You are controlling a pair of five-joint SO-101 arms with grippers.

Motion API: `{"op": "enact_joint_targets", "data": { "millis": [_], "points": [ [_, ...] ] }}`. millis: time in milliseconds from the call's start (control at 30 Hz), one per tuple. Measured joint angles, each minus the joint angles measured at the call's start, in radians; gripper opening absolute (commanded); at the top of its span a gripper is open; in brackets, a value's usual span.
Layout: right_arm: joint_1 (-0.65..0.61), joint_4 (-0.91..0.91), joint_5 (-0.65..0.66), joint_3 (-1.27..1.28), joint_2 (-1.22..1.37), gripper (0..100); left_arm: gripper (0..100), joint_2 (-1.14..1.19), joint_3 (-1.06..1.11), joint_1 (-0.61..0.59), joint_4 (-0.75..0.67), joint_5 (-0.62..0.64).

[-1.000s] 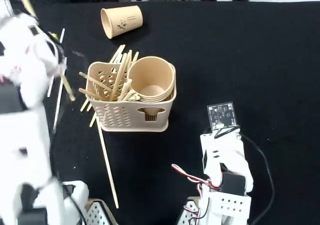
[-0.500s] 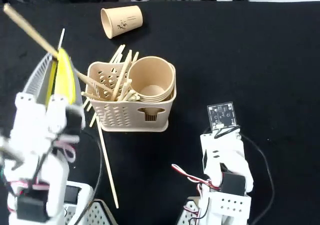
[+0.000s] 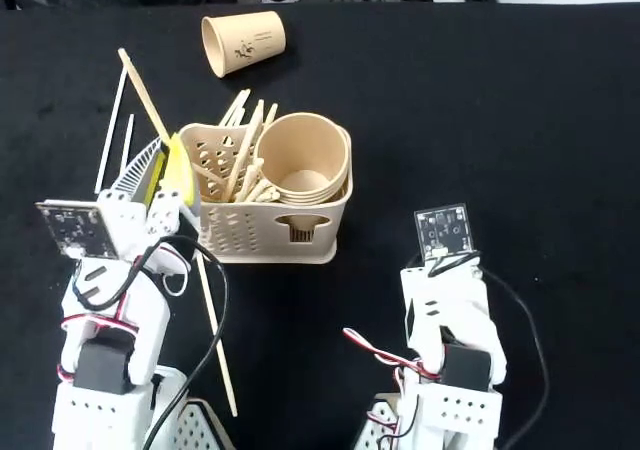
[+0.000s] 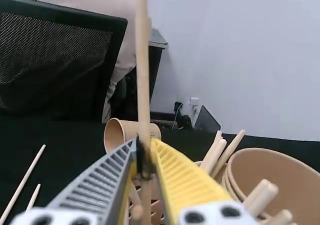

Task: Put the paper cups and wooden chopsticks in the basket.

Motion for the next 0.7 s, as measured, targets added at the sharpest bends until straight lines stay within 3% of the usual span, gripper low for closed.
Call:
{"op": "enact_joint_targets", "data": {
  "millis": [167, 400, 533, 700],
  "points": [
    [0.000, 0.000, 0.000, 0.000, 0.000, 1.2, 19, 0.000, -0.005, 0.000, 0.074, 0.029],
    [0.000, 0.000, 0.000, 0.000, 0.000, 1.2, 20, 0.002, -0.279, -0.021, 0.442, 0.068],
    [0.000, 0.000, 0.000, 0.000, 0.000, 1.2, 20, 0.077, -0.473, -0.173, 0.658, 0.069],
    [0.000, 0.000, 0.000, 0.000, 0.000, 1.2, 20, 0.362, -0.522, -0.413, 0.666, 0.058]
  ]
}}
